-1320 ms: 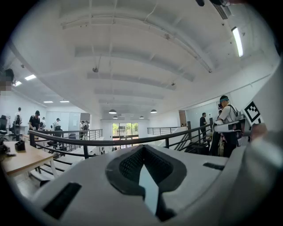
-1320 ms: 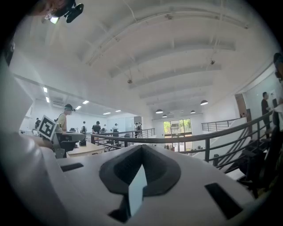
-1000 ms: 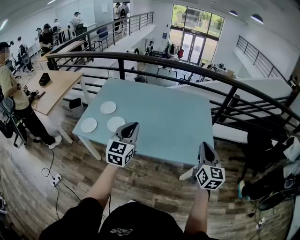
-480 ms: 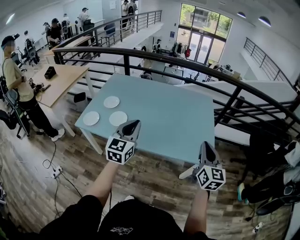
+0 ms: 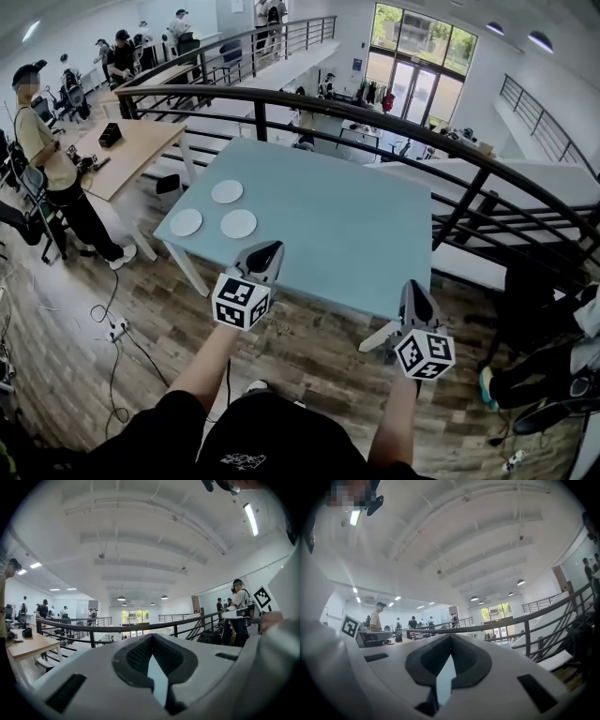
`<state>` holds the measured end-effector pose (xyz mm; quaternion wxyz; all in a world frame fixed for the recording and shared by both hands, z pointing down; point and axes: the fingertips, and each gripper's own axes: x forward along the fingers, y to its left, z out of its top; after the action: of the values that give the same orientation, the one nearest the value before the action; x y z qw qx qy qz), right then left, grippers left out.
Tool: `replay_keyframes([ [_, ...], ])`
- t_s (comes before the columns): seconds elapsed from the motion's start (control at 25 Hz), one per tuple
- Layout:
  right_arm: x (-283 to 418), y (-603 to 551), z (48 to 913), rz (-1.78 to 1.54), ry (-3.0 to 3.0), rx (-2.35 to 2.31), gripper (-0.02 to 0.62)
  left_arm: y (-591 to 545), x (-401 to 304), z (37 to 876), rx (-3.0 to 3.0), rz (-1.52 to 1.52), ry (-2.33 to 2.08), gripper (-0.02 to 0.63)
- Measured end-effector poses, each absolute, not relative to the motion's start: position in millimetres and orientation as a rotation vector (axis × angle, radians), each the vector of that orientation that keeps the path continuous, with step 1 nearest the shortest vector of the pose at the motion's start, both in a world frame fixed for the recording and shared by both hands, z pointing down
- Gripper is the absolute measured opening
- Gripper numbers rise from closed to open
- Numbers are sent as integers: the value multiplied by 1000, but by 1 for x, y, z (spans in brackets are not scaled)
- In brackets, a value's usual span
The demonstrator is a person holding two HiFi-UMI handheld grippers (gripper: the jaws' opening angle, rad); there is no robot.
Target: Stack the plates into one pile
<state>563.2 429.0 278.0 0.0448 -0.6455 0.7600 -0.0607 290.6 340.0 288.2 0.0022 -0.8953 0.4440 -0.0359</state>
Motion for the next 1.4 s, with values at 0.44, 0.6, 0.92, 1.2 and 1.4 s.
replay_keyframes([
  [0.44, 546, 423, 285, -205, 2385, -1903, 6, 347, 279, 286, -2766, -139, 1431, 8],
  [0.6, 523, 411, 290, -217, 2403, -1871, 6, 341, 254, 289, -2747, -152, 1455, 8],
  [0.92, 427, 373, 296, -231, 2459, -1809, 6, 317, 161, 299, -2741, -166, 1527, 8],
  [1.2, 322, 332, 298, -255, 2497, -1756, 6, 287, 64, 306, -2751, -162, 1551, 8],
  [1.4, 256, 307, 297, -253, 2538, -1739, 6, 268, -1, 304, -2754, -132, 1571, 8],
])
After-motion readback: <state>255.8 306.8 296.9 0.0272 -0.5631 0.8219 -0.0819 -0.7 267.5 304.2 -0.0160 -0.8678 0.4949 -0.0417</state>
